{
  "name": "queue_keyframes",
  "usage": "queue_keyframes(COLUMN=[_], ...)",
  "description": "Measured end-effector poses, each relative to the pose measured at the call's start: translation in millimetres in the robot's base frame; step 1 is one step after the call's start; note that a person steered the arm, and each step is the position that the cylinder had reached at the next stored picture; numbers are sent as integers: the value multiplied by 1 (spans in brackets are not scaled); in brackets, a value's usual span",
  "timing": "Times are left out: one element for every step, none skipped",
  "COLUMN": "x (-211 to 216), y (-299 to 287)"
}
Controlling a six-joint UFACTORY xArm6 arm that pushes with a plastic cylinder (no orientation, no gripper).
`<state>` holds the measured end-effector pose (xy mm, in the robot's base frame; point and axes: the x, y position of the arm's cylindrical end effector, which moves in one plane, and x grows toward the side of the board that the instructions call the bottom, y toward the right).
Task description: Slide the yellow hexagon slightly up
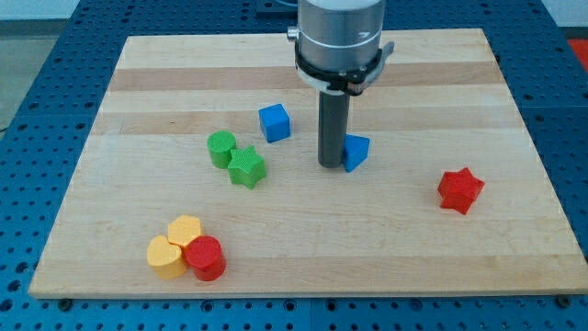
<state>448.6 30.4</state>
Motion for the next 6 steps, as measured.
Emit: queue_keyframes(x=[-12, -27, -1, 38, 40, 38], y=[0, 3, 48, 66, 64, 64])
